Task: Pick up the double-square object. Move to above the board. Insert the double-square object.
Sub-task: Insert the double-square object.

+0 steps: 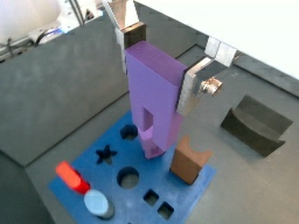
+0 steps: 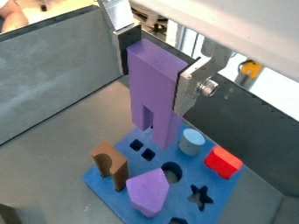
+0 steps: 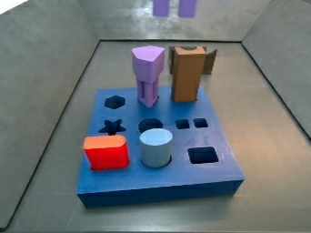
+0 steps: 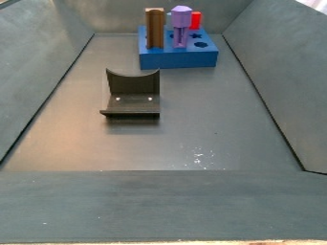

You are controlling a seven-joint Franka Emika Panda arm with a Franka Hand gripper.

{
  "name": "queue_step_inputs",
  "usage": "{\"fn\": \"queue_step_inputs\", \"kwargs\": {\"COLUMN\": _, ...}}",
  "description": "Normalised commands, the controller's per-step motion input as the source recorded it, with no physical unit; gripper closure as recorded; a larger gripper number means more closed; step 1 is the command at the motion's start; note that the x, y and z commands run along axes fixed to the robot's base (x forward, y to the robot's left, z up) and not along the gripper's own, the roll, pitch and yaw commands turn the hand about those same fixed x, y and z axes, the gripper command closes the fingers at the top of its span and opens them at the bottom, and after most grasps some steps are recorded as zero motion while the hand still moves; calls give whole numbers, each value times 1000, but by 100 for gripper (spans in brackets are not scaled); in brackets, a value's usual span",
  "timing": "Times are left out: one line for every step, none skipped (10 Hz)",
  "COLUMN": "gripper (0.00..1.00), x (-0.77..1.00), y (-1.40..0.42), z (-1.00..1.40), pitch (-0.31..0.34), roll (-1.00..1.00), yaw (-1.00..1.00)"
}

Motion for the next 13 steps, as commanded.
{"fn": "queue_step_inputs", "kwargs": {"gripper": 100, "x": 951, "y": -69, "z": -169, "pitch": 0, "roll": 0, "yaw": 294}}
{"fn": "queue_step_inputs", "kwargs": {"gripper": 100, "x": 934, "y": -6, "z": -229, "pitch": 0, "roll": 0, "yaw": 300}}
{"fn": "queue_step_inputs", "kwargs": {"gripper": 100, "x": 831, "y": 0, "z": -360, "pitch": 0, "roll": 3, "yaw": 289}}
{"fn": "queue_step_inputs", "kwargs": {"gripper": 100, "x": 771, "y": 0, "z": -409, "pitch": 6, "roll": 237, "yaw": 269}}
{"fn": "queue_step_inputs", "kwargs": {"gripper": 100, "x": 757, "y": -43, "z": -520, "pitch": 69, "roll": 320, "yaw": 246}}
{"fn": "queue_step_inputs", "kwargs": {"gripper": 100, "x": 766, "y": -189, "z": -623, "pitch": 89, "roll": 354, "yaw": 197}}
{"fn": "queue_step_inputs", "kwargs": {"gripper": 100, "x": 791, "y": -254, "z": -629, "pitch": 71, "roll": 371, "yaw": 157}}
{"fn": "queue_step_inputs", "kwargs": {"gripper": 100, "x": 817, "y": -320, "z": -623, "pitch": 89, "roll": 400, "yaw": 131}}
{"fn": "queue_step_inputs", "kwargs": {"gripper": 100, "x": 851, "y": -357, "z": -600, "pitch": 86, "roll": 340, "yaw": 129}}
{"fn": "queue_step_inputs", "kwargs": {"gripper": 100, "x": 849, "y": -369, "z": -589, "pitch": 74, "roll": 334, "yaw": 129}}
{"fn": "queue_step_inputs", "kwargs": {"gripper": 100, "x": 817, "y": -337, "z": -591, "pitch": 60, "roll": 303, "yaw": 123}}
{"fn": "queue_step_inputs", "kwargs": {"gripper": 100, "x": 711, "y": -257, "z": -586, "pitch": 51, "roll": 231, "yaw": 74}}
{"fn": "queue_step_inputs", "kwargs": {"gripper": 100, "x": 497, "y": -86, "z": -549, "pitch": 0, "roll": 20, "yaw": -114}}
